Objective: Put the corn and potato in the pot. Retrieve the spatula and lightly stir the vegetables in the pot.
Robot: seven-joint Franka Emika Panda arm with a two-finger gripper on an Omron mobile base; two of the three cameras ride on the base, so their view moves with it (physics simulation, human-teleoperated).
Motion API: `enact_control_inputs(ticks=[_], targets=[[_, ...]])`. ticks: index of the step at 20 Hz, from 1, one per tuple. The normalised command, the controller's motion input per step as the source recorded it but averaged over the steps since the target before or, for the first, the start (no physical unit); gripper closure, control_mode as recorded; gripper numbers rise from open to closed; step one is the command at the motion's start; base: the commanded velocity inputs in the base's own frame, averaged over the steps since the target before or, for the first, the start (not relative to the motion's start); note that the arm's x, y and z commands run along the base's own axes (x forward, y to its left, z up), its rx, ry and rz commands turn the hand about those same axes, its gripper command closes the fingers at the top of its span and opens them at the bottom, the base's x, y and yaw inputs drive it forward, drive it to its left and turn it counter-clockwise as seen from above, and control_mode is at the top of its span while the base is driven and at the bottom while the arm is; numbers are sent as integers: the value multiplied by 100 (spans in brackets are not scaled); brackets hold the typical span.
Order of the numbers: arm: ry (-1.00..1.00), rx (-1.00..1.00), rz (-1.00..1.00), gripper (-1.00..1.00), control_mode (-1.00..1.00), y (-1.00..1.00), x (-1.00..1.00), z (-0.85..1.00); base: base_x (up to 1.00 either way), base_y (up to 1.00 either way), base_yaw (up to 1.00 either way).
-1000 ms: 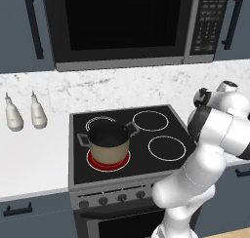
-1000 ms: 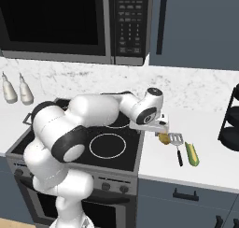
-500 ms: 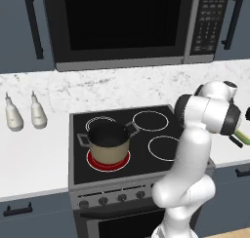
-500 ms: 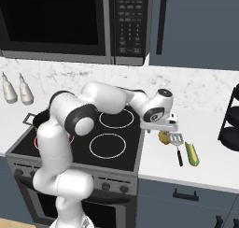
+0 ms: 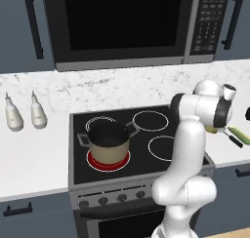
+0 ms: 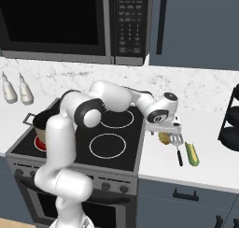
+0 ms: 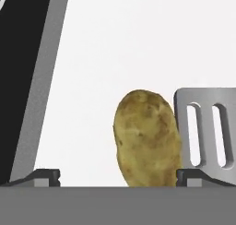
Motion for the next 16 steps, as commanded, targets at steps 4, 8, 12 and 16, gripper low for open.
enact_control_inputs(ticks=[4, 8, 12, 16], targets=[[0, 0, 2, -100, -100, -1, 24, -34, 0, 0, 0], [0, 0, 2, -100, -100, -3, 18, -41, 0, 0, 0], [0, -1, 2, -100, -100, -9, 7, -48, 0, 0, 0], [0, -4, 2, 100, -100, -3, 0, -56, 0, 0, 0]])
